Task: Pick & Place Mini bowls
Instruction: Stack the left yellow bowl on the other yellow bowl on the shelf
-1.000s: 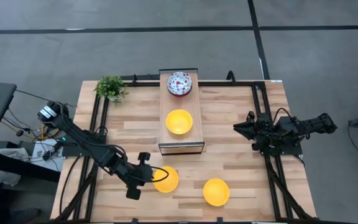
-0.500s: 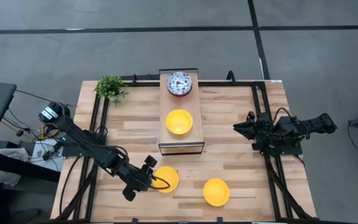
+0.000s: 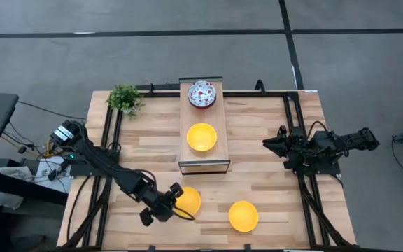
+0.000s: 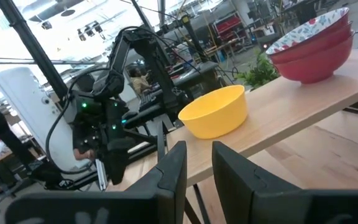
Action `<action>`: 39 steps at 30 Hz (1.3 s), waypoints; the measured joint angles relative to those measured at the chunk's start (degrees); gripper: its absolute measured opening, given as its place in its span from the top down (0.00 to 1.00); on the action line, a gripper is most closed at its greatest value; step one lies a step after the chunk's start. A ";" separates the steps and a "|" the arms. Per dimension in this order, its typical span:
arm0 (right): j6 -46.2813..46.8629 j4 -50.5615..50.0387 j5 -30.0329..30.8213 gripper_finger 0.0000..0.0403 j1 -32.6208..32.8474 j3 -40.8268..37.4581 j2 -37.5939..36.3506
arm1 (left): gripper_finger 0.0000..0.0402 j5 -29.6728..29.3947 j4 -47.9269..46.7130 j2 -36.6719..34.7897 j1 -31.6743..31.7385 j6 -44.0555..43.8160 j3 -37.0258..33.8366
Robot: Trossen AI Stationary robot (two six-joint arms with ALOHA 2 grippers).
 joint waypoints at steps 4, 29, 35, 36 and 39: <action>0.00 0.00 0.00 0.84 0.00 0.00 0.00 | 0.66 2.73 1.38 1.64 0.15 0.00 0.02; -0.17 -0.03 -0.04 0.84 0.00 0.00 -0.02 | 0.83 5.83 3.70 7.53 3.23 -0.02 0.00; -0.20 -0.02 -0.07 0.84 0.00 0.00 -0.02 | 0.96 5.57 3.96 8.95 3.77 -0.26 0.03; -0.20 -0.02 -0.07 0.84 0.00 0.00 -0.02 | 0.96 5.42 4.26 9.11 3.75 -0.24 0.07; -0.13 -0.02 -0.09 0.84 -0.01 0.00 -0.02 | 0.95 5.07 4.33 9.15 3.69 -0.26 0.07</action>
